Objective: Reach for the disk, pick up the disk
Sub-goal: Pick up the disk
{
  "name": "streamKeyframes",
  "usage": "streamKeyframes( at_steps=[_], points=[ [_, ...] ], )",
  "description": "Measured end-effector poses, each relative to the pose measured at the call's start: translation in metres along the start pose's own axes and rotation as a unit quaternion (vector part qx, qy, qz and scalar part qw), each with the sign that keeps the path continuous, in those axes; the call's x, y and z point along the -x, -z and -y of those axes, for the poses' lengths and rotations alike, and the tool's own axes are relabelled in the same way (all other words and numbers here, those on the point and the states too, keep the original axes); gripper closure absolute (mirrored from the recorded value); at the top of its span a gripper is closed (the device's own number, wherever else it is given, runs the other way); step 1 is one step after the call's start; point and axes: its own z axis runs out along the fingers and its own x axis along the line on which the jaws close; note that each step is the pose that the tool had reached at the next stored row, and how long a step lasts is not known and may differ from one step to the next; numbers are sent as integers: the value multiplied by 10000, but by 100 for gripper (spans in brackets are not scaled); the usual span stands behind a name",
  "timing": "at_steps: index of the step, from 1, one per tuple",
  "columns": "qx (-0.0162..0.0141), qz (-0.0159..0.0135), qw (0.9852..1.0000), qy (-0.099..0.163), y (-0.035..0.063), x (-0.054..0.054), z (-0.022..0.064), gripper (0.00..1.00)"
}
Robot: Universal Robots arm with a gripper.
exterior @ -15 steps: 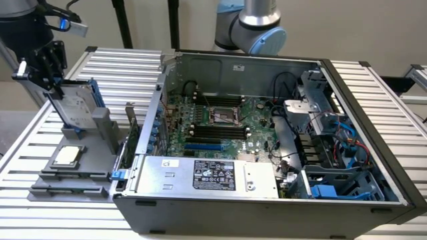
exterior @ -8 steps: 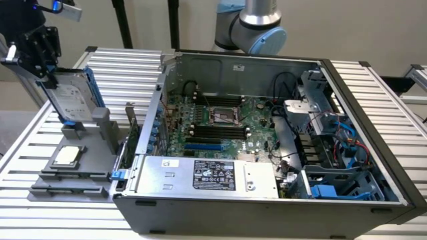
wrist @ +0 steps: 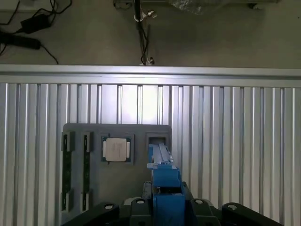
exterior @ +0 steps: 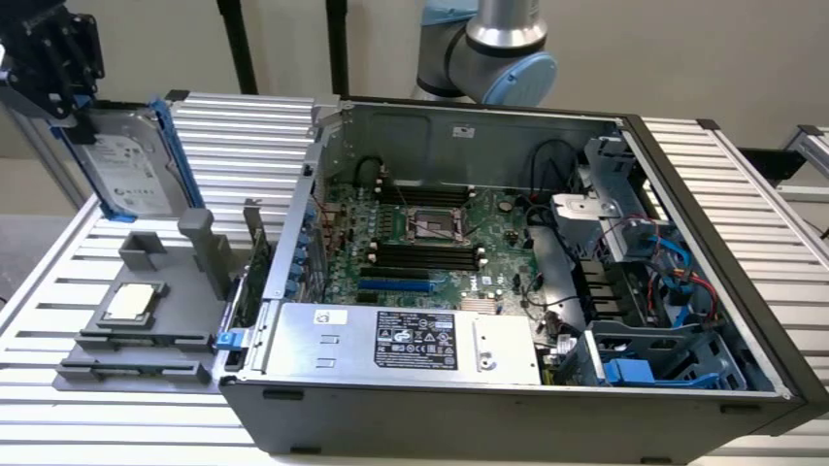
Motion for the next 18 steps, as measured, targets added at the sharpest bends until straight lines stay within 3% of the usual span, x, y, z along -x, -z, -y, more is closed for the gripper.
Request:
streamKeyframes(
  at_steps=[10,18],
  points=[
    [-1,24,10000,58,453,-32,131,67],
    [-1,75,10000,63,775,-86,451,67]
  ],
)
